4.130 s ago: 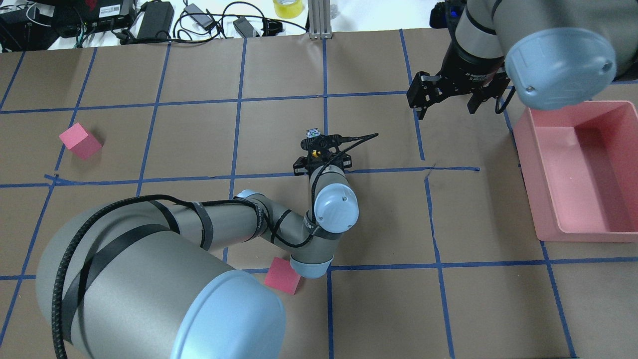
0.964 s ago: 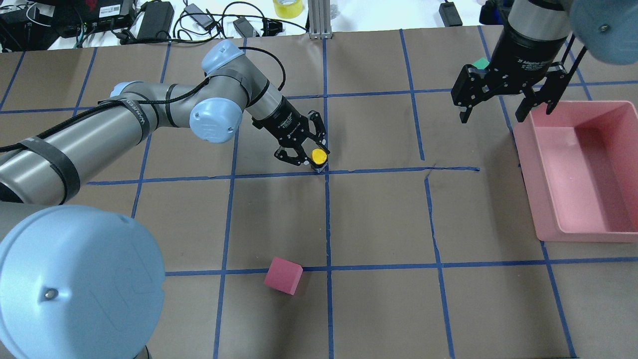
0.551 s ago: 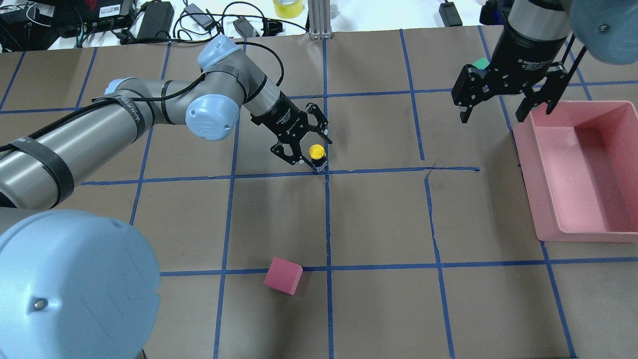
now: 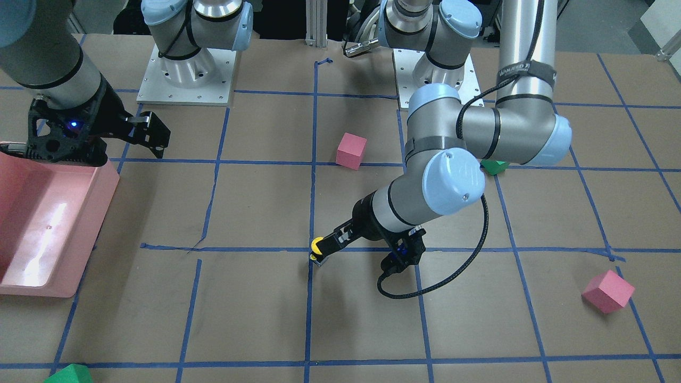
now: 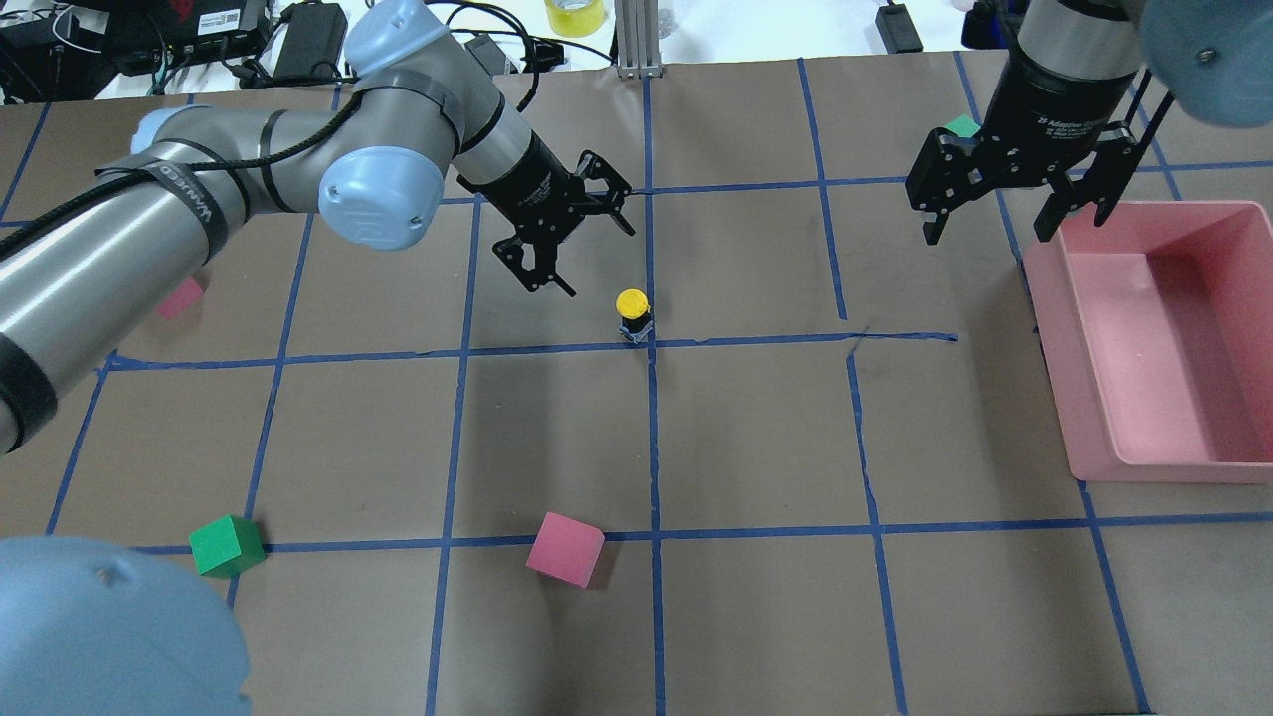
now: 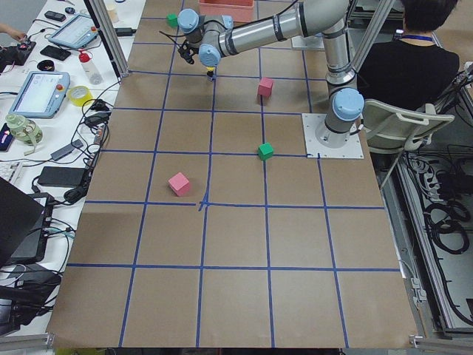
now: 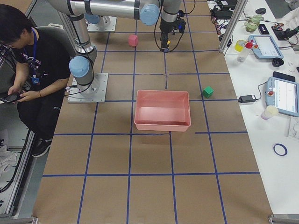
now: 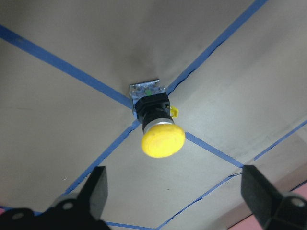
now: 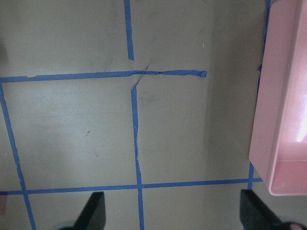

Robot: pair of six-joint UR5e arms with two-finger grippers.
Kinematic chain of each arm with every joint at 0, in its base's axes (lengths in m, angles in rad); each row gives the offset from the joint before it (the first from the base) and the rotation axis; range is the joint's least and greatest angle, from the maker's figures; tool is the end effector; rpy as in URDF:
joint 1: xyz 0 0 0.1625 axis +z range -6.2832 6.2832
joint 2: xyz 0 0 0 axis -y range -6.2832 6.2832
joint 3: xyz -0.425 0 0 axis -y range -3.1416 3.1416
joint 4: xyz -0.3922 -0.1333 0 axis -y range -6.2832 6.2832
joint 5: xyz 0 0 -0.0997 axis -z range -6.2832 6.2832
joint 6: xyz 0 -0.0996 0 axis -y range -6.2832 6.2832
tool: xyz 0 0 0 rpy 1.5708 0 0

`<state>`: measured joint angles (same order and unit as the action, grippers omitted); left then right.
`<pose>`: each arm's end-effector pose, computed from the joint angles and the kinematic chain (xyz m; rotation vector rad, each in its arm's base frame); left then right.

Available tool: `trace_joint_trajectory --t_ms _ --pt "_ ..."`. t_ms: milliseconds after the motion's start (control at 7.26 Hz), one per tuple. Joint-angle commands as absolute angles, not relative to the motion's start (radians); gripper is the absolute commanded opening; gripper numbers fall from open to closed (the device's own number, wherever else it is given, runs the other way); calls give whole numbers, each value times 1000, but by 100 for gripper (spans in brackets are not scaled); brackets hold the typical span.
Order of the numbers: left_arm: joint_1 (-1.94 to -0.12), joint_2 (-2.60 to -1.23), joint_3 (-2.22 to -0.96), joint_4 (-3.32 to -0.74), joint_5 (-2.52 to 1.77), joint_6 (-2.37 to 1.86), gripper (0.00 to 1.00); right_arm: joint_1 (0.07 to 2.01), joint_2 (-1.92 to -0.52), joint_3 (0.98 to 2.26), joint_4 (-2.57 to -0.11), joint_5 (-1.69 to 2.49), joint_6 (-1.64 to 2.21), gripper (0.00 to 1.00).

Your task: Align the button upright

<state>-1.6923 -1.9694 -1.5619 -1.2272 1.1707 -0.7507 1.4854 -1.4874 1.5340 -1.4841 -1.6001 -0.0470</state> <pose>-0.2464 -0.5977 0.3089 0.8736 -2.6425 -0.2965 0.0862 -0.5220 0.4558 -0.0567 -3.1136 -0.2104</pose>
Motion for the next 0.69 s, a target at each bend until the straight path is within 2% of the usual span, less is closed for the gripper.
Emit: trace_joint_trajectory --t_ms 0,275,551 --pt "-1694 -1843 -1577 -1233 1377 -473 100 1485 -1488 1534 -1483 -1601 -48 100" --pt "-1690 -1726 -1580 -1412 1510 -236 100 1485 -1500 1526 -1483 -1589 -49 100" --pt "-1681 -1619 -1580 -1463 1551 -157 100 1486 -1502 1520 -1488 -1588 -57 100"
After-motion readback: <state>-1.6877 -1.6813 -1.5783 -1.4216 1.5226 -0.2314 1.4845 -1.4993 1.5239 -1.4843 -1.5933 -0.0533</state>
